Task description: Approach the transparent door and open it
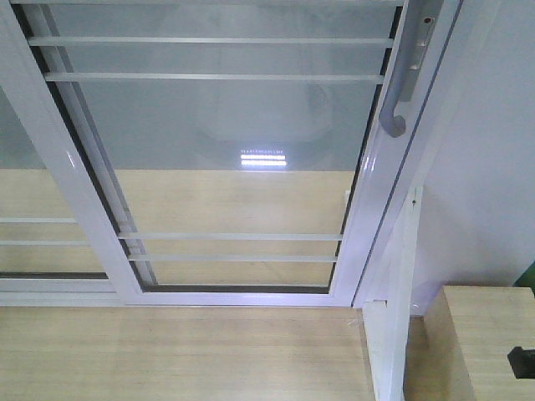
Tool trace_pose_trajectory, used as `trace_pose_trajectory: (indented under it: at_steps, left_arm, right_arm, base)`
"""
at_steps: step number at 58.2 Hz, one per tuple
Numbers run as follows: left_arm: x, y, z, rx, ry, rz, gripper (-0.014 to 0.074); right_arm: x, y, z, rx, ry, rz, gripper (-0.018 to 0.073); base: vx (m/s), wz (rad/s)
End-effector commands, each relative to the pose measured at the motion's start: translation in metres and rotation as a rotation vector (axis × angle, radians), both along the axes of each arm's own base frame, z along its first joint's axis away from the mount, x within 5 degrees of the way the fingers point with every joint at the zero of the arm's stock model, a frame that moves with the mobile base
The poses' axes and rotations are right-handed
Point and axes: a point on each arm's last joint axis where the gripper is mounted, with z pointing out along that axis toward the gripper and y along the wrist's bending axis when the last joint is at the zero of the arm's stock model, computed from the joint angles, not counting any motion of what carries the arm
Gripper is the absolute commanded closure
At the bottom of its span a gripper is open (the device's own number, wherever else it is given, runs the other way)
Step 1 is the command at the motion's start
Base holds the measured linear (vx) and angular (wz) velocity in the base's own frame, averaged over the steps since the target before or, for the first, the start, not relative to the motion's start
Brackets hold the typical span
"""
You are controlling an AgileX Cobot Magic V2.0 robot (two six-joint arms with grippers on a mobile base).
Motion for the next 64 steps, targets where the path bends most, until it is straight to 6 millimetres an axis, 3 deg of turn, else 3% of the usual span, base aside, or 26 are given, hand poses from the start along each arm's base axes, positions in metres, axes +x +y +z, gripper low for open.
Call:
trace_pose_trajectory:
  at_steps: [1, 64]
  left_arm:
    - [-0.0005, -0.0005, 0.0029, -0.024, -0.071, -0.011, 0.0603]
    - [-0.0003, -0.0006, 0.0028, -0.023, -0.069, -0.011, 0.0603]
  right_arm:
    - [-0.0006, -0.0004, 0.0072, -0.014, -0.093, -0.005, 0.0566]
    - [-0.0006, -0.0004, 0.0072, -0.014, -0.093, -0.005, 0.0566]
  base:
    - [0.05, -0.01]
    - [0.02, -0.01]
